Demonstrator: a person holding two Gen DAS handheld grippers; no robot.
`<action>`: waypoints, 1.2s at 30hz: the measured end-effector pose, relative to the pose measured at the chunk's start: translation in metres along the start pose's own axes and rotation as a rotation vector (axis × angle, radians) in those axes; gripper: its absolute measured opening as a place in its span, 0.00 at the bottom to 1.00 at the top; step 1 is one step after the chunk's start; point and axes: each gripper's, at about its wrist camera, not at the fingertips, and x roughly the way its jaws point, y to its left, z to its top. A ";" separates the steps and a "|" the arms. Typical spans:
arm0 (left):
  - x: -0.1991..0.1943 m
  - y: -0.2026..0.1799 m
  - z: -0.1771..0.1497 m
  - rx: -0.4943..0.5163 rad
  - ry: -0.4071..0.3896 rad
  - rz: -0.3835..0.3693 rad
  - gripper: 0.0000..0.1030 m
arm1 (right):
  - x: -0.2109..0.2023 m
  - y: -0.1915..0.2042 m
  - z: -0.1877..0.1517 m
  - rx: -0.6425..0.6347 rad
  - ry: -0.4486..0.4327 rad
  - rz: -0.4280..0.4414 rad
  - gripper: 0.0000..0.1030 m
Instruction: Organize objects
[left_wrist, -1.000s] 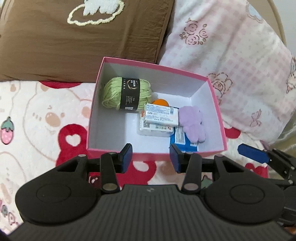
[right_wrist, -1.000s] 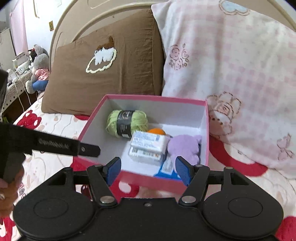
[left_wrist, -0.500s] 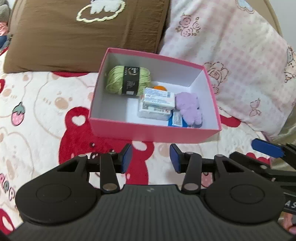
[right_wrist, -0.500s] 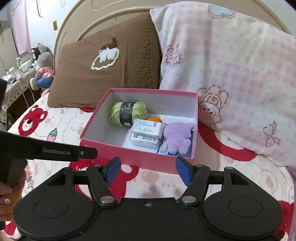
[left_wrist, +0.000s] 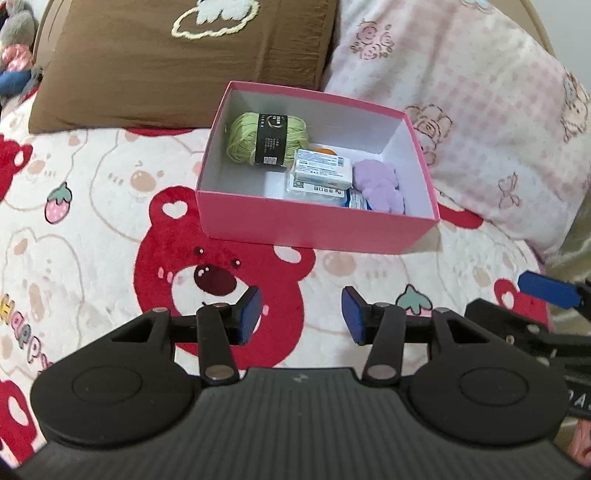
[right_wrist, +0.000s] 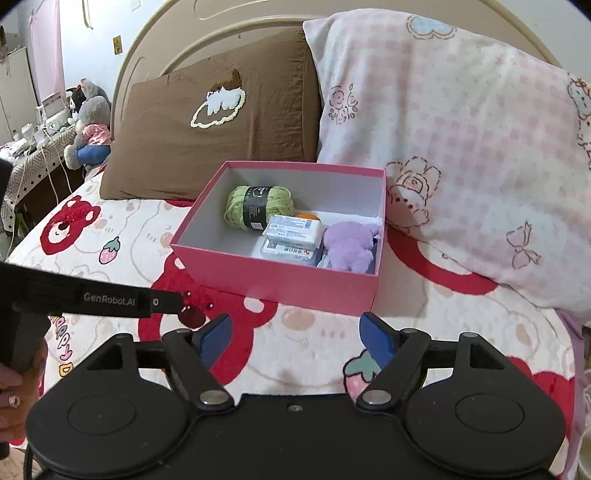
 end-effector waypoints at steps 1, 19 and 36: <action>-0.001 -0.002 -0.002 0.010 -0.001 0.002 0.48 | -0.001 0.000 -0.001 0.002 0.001 -0.002 0.78; -0.004 -0.003 -0.016 0.042 -0.039 0.031 0.75 | 0.003 0.015 -0.015 -0.014 0.018 -0.083 1.00; 0.005 0.002 -0.019 0.018 0.001 0.097 0.99 | 0.015 0.010 -0.018 0.070 0.091 -0.076 1.00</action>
